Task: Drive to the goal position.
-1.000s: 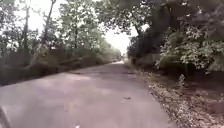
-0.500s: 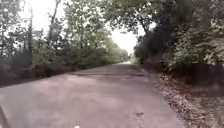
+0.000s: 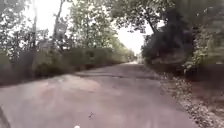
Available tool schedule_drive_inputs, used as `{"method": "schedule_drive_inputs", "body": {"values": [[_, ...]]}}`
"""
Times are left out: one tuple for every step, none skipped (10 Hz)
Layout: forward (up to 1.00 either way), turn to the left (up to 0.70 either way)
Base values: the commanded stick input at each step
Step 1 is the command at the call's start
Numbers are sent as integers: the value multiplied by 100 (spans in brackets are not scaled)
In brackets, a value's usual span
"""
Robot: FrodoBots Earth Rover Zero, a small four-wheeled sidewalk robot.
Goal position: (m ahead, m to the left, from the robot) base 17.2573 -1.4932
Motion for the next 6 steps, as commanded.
{"method": "schedule_drive_inputs", "body": {"values": [[100,-11],[100,-11],[100,-11],[100,-11],[100,-11],[100,-11]]}}
